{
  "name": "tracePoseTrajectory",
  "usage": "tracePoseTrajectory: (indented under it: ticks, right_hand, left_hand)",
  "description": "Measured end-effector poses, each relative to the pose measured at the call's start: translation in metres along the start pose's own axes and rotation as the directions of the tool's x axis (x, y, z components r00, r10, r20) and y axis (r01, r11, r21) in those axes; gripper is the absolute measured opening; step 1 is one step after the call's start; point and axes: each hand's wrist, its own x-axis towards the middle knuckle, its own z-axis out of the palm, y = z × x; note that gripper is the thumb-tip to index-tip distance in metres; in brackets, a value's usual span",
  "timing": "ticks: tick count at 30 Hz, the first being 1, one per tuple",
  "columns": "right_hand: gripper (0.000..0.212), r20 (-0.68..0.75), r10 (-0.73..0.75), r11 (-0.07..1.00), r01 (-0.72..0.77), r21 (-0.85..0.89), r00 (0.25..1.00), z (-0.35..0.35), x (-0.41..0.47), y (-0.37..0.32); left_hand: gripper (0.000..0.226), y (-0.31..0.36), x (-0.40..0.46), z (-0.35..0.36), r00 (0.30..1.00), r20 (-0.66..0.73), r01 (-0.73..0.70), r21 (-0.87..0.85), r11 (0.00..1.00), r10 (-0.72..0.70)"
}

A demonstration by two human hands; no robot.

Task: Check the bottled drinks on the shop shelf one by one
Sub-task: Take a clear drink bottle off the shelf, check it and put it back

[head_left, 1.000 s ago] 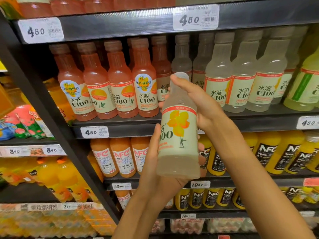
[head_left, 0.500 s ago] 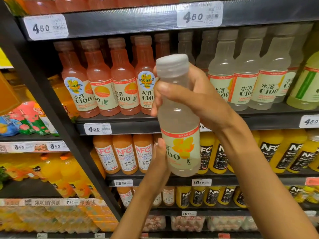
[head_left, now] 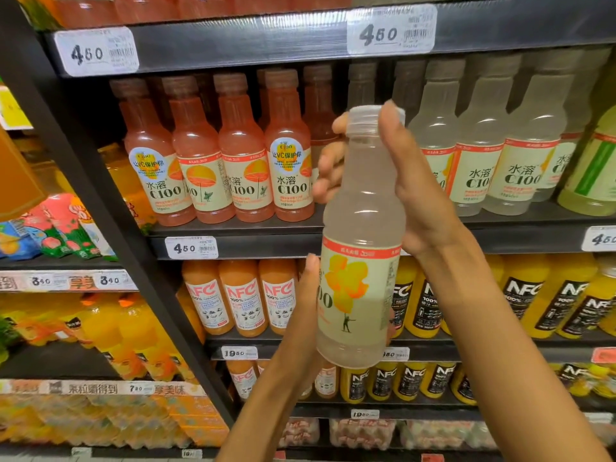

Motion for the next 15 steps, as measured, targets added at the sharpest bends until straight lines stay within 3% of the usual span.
tracePoseTrajectory:
  ticks: [3,5,9,12,15]
  right_hand:
    - [0.034,-0.101,0.079,0.996,-0.074,0.052,0.992,-0.006,0.005,0.005]
    - [0.031,-0.184,0.147,0.987,-0.134,0.084,0.972,-0.009,0.007,0.009]
    - [0.03,-0.332,0.145,0.974,-0.193,-0.116,0.932,-0.01,0.008,0.012]
    - [0.026,-0.341,0.121,0.951,-0.208,-0.231,0.932,-0.004,0.01,0.013]
    - [0.027,-0.265,0.121,0.953,-0.187,-0.24,0.957,-0.006,0.011,0.01]
  left_hand:
    - [0.087,0.001,-0.004,0.001,1.0,0.022,0.016,0.026,1.0,-0.017]
    - [0.076,0.004,-0.005,0.002,0.999,-0.052,0.01,0.101,0.995,-0.005]
    - [0.047,0.012,-0.006,0.007,0.988,-0.13,-0.053,0.236,0.97,0.086]
    - [0.037,0.006,-0.007,0.015,0.981,-0.123,-0.116,0.261,0.958,0.153]
    - [0.049,0.007,-0.007,0.018,0.974,-0.151,-0.134,0.203,0.97,0.166]
